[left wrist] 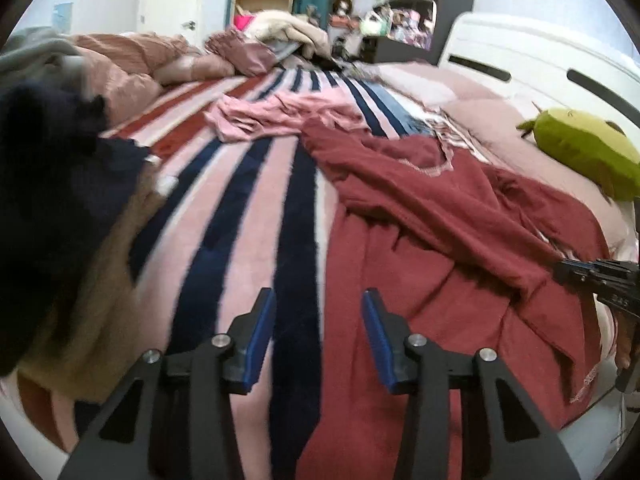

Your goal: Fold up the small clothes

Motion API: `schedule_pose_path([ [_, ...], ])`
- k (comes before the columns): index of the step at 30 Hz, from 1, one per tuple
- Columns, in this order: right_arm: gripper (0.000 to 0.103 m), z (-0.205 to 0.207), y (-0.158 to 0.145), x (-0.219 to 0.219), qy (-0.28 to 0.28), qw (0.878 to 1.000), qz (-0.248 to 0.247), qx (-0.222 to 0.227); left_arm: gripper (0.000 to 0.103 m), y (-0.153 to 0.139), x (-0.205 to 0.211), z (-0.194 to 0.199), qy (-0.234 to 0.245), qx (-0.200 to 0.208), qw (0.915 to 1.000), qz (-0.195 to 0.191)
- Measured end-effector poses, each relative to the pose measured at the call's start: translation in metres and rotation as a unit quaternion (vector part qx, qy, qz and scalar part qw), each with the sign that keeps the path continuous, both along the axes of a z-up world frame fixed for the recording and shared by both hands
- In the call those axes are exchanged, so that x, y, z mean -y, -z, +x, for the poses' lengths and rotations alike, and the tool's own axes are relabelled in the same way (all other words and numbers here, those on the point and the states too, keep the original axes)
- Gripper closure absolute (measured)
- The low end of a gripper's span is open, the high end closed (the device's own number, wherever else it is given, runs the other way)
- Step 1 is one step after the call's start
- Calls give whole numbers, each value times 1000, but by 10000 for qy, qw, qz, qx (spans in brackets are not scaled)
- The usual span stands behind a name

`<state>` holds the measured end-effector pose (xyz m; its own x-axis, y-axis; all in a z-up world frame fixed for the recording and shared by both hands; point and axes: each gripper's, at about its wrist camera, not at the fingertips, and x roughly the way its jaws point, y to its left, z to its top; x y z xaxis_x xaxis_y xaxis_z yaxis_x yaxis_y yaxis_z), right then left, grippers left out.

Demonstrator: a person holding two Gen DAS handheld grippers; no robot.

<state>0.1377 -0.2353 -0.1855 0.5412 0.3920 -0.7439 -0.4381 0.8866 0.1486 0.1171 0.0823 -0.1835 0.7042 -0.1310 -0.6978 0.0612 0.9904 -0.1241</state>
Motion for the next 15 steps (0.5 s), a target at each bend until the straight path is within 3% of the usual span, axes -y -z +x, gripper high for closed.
schedule_pose_path([
  [1,72,-3,1,1,-37,10000,38,-26,62,2,1,5,55,-56,9999,-72],
  [2,65,-7,2,1,-78,9999,69,-72,62,5,3,11,56,-103,9999,-105],
  [4,62,-14,10,0,-179,9995,73,-263,62,10,10,23,9,-214,9998,-18],
  [5,64,-17,14,-1,-191,9993,18,-332,72,13,14,27,-5,-225,9997,51],
  [6,77,-21,18,-2,-184,9992,-68,-353,81,16,19,32,-36,-234,9996,145],
  [7,103,-25,21,-4,-145,9995,-176,-232,99,20,22,36,-40,-300,9993,219],
  [11,103,-30,18,2,-14,10000,18,-30,102,24,25,31,-370,-166,9974,589],
  [15,103,-22,6,19,379,9991,-107,163,102,25,8,28,-572,-223,9969,499],
])
